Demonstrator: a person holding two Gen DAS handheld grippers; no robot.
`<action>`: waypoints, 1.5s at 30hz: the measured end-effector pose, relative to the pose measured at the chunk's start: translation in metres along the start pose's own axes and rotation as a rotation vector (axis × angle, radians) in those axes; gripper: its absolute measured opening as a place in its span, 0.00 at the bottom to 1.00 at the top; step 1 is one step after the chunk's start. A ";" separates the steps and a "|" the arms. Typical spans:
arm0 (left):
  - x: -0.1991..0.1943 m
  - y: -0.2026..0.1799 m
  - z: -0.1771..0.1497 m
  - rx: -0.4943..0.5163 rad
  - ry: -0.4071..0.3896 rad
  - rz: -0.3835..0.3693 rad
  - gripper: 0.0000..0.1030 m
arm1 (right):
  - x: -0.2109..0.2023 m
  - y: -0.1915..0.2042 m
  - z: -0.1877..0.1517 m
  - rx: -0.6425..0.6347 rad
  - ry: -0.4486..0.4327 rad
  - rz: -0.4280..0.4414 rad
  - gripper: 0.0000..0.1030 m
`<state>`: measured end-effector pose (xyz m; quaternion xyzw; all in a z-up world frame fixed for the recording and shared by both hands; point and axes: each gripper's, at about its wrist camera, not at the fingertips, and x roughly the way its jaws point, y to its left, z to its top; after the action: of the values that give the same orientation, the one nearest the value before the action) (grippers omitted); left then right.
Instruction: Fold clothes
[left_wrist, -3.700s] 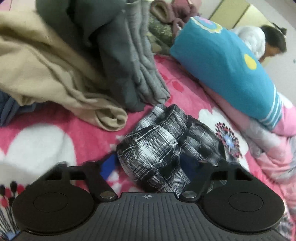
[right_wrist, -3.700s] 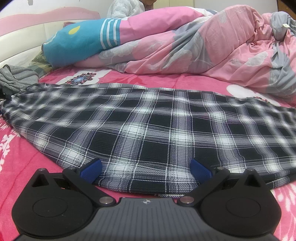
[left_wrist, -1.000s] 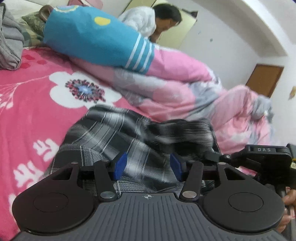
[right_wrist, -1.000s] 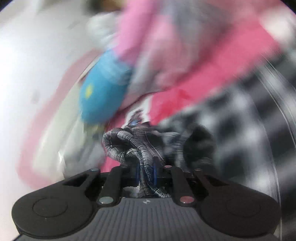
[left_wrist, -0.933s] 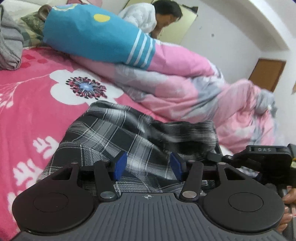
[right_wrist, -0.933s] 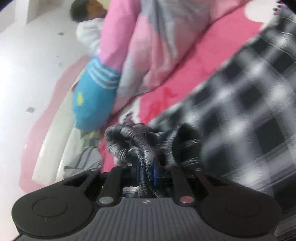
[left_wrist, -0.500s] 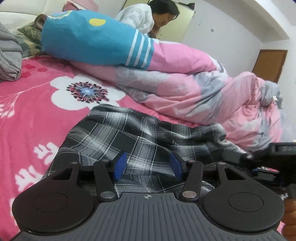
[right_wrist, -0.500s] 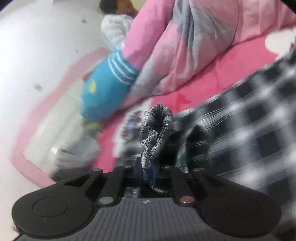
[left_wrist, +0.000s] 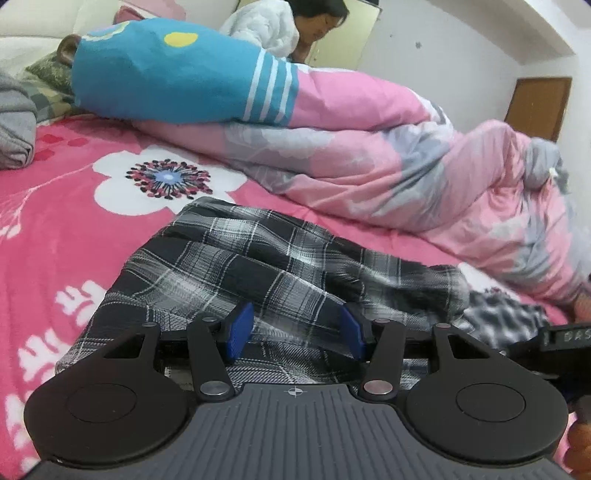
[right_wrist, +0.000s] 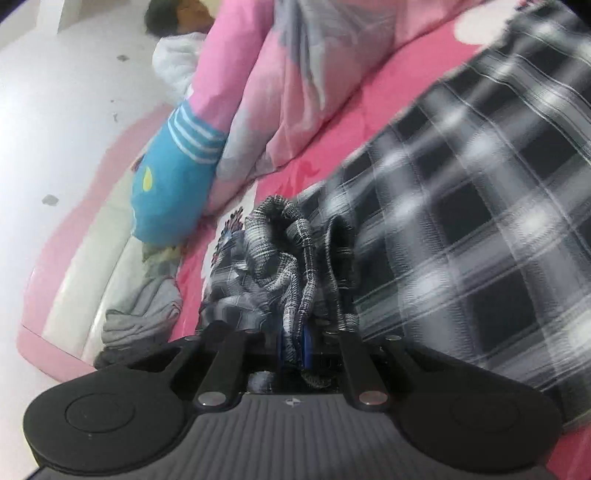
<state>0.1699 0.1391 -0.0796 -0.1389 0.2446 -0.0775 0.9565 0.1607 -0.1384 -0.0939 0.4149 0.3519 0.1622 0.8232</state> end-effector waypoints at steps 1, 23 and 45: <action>0.002 -0.001 -0.001 0.008 0.008 0.007 0.50 | -0.003 -0.001 0.001 0.004 -0.006 0.005 0.16; 0.004 0.003 -0.002 -0.002 0.025 -0.002 0.50 | 0.034 -0.010 0.052 0.049 0.192 0.029 0.74; 0.005 0.003 -0.001 0.005 0.040 0.003 0.50 | 0.068 0.003 0.053 -0.034 0.302 0.049 0.47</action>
<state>0.1743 0.1406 -0.0838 -0.1346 0.2638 -0.0794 0.9518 0.2458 -0.1287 -0.1001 0.3802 0.4585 0.2487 0.7638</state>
